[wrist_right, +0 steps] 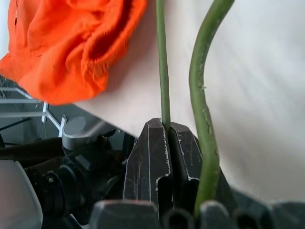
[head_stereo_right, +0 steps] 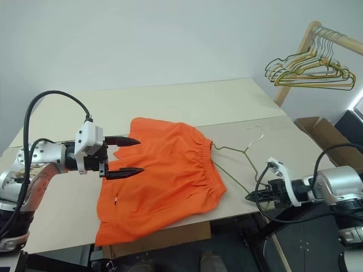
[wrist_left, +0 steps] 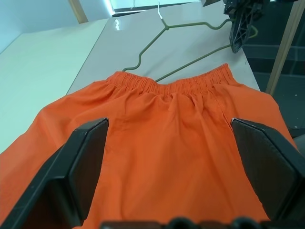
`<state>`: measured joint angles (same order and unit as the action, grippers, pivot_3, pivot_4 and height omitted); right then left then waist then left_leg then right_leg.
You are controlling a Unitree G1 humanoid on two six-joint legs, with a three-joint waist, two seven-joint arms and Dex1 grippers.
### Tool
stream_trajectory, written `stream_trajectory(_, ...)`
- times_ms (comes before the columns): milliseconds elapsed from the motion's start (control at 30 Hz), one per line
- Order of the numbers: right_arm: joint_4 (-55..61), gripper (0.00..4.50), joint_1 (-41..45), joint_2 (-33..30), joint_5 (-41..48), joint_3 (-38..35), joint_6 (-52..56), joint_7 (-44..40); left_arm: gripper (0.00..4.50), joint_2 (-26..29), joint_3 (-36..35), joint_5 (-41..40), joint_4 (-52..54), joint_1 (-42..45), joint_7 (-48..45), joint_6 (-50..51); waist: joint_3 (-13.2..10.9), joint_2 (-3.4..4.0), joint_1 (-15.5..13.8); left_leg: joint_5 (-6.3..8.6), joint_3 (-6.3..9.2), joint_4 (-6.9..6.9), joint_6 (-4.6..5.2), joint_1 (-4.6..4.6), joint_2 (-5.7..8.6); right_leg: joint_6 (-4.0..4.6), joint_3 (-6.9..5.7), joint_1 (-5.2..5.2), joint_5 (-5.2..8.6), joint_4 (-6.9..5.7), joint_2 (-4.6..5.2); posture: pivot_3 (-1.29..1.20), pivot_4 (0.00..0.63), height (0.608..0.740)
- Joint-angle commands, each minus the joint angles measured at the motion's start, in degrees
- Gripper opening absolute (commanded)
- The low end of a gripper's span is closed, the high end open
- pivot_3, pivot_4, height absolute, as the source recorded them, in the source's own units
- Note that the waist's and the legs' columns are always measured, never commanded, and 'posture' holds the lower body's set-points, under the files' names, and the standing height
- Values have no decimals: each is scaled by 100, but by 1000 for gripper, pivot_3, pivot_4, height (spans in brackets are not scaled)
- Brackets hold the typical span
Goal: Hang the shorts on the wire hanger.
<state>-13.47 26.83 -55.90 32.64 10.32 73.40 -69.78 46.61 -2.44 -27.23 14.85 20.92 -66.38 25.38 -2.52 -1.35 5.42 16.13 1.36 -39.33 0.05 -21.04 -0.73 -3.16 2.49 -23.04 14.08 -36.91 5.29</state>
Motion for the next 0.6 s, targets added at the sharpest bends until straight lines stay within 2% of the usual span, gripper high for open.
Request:
stream_trajectory(33, -209, 0, 314, 52, -46, 291, -224, -452, 4440, 76, -133, -111, 204, 25, 41, 24, 0, 0, -7, 0, 0, 0, 0, 0, 0, 0, -1, 1, 0, 0, 0, -41, 0, 740)
stream_trajectory(167, -895, 0, 851, 345, -242, 695, -319, -718, 4440, 84, -135, -116, 239, 77, 79, 63, 0, 0, -13, 0, 0, 0, 0, 2, 0, 1, -1, 1, -1, -2, -1, -22, 0, 740)
stream_trajectory(367, -2184, 0, 1548, 999, -694, 872, -655, -734, 4440, 136, -181, -135, 263, 84, 59, 88, 0, 0, -18, 0, 1, 0, -1, 2, -1, 2, -2, -1, -2, -3, -2, -15, 0, 740)
stream_trajectory(600, -2653, 0, 1801, 1289, -1076, 1170, -1062, -1339, 4440, 175, -194, -133, 257, 92, 50, 80, 0, 0, -146, -1, 1, 0, -3, 3, 0, 2, -3, -1, -3, -6, -1, 3, 0, 740)
